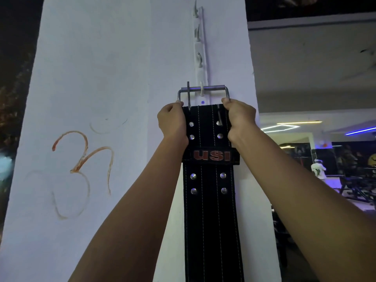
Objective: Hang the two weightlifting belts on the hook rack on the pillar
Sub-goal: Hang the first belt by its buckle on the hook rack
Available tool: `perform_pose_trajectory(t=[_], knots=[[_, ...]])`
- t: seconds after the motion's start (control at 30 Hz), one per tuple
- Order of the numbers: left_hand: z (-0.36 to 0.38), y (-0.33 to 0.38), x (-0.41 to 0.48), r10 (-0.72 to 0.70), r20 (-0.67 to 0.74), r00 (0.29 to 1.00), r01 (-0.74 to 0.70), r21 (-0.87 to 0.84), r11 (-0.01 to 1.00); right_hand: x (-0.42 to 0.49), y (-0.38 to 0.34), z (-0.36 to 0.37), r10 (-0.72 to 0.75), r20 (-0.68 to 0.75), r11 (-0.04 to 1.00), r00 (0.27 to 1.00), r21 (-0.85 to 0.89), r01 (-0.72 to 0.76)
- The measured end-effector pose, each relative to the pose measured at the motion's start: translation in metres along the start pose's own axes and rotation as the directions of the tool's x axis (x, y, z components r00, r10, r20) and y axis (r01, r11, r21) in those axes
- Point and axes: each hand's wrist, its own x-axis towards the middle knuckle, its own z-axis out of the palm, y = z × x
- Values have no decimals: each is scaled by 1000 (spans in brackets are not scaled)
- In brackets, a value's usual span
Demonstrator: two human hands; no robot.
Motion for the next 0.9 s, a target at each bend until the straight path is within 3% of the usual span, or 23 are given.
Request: perform_pose_trajectory(t=[0.3,0.47,0.7,0.9], knots=[[-14,2,-5,64,149,987,-82,115,990,-14,-3,-12,-5,110,1000,994,24,2],[-21,7,-6,41,201,979,-87,225,971,-21,-6,-30,-58,280,984,958,-149,103],[-39,-3,-31,-21,239,971,-57,312,948,-43,3,-41,-26,279,970,960,-224,92],[-57,-15,-59,-94,227,969,29,272,962,-68,11,-49,-18,206,948,978,-307,82]])
